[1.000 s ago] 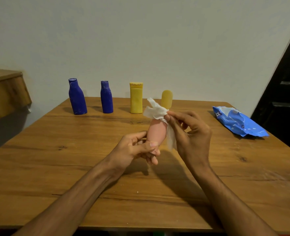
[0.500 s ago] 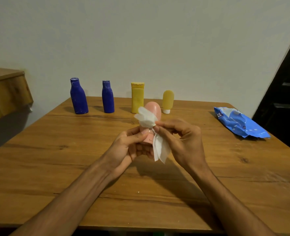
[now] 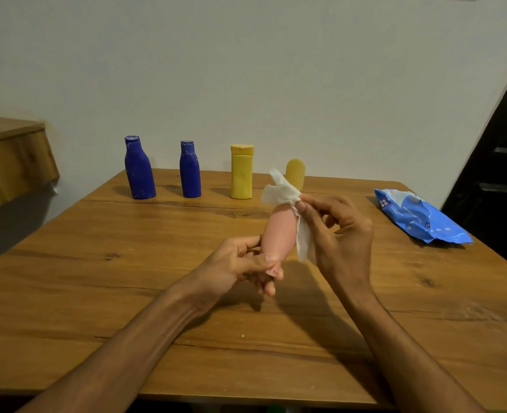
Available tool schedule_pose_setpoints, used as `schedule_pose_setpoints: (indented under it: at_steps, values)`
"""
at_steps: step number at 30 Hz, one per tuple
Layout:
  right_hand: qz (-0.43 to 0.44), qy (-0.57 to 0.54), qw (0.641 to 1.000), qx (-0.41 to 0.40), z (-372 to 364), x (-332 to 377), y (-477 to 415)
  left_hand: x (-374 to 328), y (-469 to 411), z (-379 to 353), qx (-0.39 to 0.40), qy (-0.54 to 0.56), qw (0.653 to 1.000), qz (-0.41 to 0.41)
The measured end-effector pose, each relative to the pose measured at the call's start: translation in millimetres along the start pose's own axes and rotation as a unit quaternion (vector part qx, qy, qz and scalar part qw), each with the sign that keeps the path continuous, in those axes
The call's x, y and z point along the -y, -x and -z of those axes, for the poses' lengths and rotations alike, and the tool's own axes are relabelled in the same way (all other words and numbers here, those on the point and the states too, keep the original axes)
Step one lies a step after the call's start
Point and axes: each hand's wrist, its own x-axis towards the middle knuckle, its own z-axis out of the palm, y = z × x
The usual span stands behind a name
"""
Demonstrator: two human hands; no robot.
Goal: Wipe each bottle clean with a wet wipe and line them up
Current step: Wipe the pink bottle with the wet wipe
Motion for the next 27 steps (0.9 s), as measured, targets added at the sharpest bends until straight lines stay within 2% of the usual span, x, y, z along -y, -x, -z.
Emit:
schedule_pose_setpoints:
  at_steps: [5,7,14,16,20,27]
  values:
    - [0.039,0.001,0.994,0.103,-4.7,2.8,7.0,0.0,-3.0,0.8,-0.059,0.069,0.996,-0.017]
    - [0.041,-0.001,0.993,0.115,-6.7,2.2,8.4,-0.3,-3.2,1.4,-0.076,0.095,0.992,-0.022]
    - [-0.010,0.000,1.000,-0.002,-0.2,-1.0,2.5,1.1,-1.0,3.2,0.001,0.062,0.998,0.006]
    - [-0.014,-0.006,1.000,0.003,-1.4,-0.5,3.7,1.0,-1.4,1.3,-0.010,0.083,0.996,-0.005]
    - [0.027,-0.007,0.997,0.070,-5.0,2.1,9.8,-2.6,-0.3,5.7,-0.037,0.131,0.991,0.000]
    - [0.002,0.002,1.000,-0.013,0.2,-0.6,2.9,-3.5,3.5,2.7,0.018,0.003,1.000,0.002]
